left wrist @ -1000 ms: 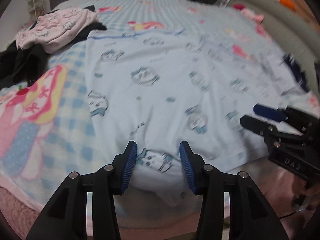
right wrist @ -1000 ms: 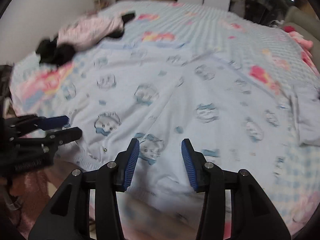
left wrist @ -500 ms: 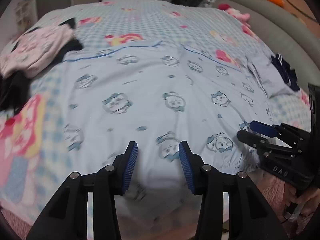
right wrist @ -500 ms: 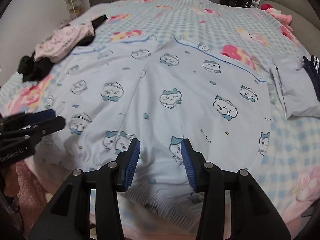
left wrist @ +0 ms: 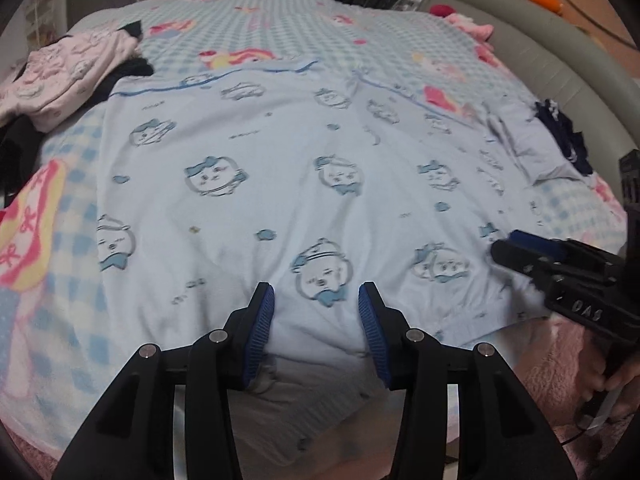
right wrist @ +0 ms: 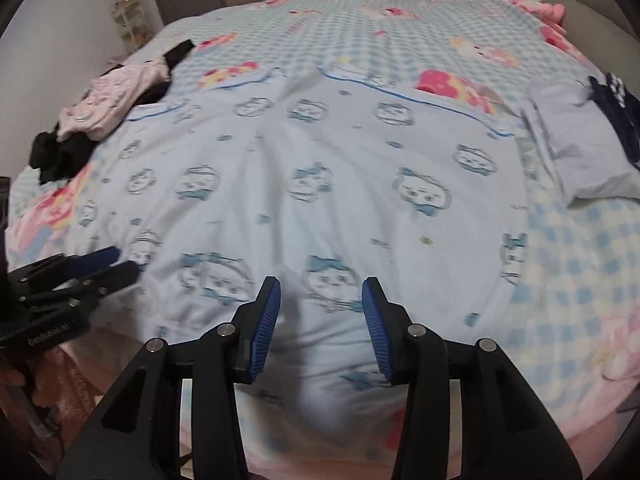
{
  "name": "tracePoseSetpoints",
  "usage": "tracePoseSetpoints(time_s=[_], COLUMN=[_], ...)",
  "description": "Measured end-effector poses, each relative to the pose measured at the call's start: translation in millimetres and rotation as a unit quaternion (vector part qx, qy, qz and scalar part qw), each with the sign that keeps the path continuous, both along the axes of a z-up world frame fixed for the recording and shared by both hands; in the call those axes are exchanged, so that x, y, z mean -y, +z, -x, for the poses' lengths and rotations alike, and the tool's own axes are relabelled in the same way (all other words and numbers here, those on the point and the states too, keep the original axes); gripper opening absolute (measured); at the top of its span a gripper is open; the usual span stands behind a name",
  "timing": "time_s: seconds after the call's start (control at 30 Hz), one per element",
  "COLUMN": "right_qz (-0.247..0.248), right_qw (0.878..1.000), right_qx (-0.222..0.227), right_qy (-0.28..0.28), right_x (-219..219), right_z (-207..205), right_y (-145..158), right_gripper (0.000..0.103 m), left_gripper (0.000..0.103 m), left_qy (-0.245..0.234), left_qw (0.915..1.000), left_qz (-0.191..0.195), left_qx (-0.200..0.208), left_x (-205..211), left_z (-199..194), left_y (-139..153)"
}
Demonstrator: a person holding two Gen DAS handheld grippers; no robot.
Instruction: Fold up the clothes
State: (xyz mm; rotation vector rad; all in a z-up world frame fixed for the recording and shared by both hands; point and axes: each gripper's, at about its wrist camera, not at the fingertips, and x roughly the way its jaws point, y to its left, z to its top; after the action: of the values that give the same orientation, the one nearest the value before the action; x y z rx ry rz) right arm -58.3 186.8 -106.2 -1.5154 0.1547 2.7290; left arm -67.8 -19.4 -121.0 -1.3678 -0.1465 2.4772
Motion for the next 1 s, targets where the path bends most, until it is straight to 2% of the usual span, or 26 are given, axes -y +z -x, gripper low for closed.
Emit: tracePoseSetpoints(time_s=[0.1,0.17,0.23,0.3,0.37,0.47,0.5,0.6,0.7,0.8,0.93,1.0], right_qz=[-0.017,-0.037,-0.039,-0.04,-0.046,-0.017,-0.015,-0.057,-0.031,-0.028,-0.002,0.003], right_qw=[1.0,0.999,0.999,0.999,0.999,1.0,1.0,0.998,0.998,0.998,0.998,0.998], right_qx=[0.014,0.019,0.021,0.018,0.009,-0.001,-0.001,0.02,0.024,0.011,-0.015,-0.012], right_qy=[0.016,0.018,0.007,-0.012,-0.028,-0.025,-0.025,-0.028,-0.04,-0.059,-0.063,-0.056], right_x=[16.0,18.7,12.1,-0.3,-11.5,-24.1,-26.1,-26.1,-38.5,-47.7,-51.8,-48.6], right_z=[4.7,4.2,2.0,-2.1,-6.1,-14.4,-16.9,-13.7,-18.6,-23.1,-33.1,-36.4], right_y=[-11.0,-16.8,-17.5,-11.6,-4.0,5.7,7.1,-5.5,-8.6,-0.5,9.0,7.3], right_gripper=[0.043,0.043,0.042,0.041,0.043,0.043,0.043,0.043,0.043,0.043,0.044,0.044], left_gripper=[0.048,0.048,0.048,0.046,0.046,0.047,0.047,0.047,0.047,0.047,0.047,0.047], left_qy=[-0.013,-0.003,0.006,0.025,0.039,0.056,0.056,0.054,0.053,0.059,0.033,0.022], left_qw=[0.9997,0.9997,0.9996,0.9995,0.9992,0.9976,0.9979,0.9984,0.9984,0.998,0.9981,0.999], left_qz=[0.022,0.022,0.022,0.016,-0.001,-0.041,-0.033,-0.011,0.009,-0.024,-0.048,-0.035], left_qx=[-0.002,0.009,0.018,0.008,-0.003,-0.005,-0.002,0.006,0.014,-0.008,-0.019,-0.015], left_x=[-12.1,-5.6,1.7,16.2,30.4,43.2,41.6,36.6,32.3,39.5,26.6,15.9], left_z=[2.9,5.1,7.0,4.1,1.2,-0.7,-0.6,-0.2,0.0,-5.0,-8.6,-8.4], left_y=[-5.1,-8.5,-11.0,-4.7,1.8,6.5,4.4,-1.7,-7.1,2.9,5.7,2.6])
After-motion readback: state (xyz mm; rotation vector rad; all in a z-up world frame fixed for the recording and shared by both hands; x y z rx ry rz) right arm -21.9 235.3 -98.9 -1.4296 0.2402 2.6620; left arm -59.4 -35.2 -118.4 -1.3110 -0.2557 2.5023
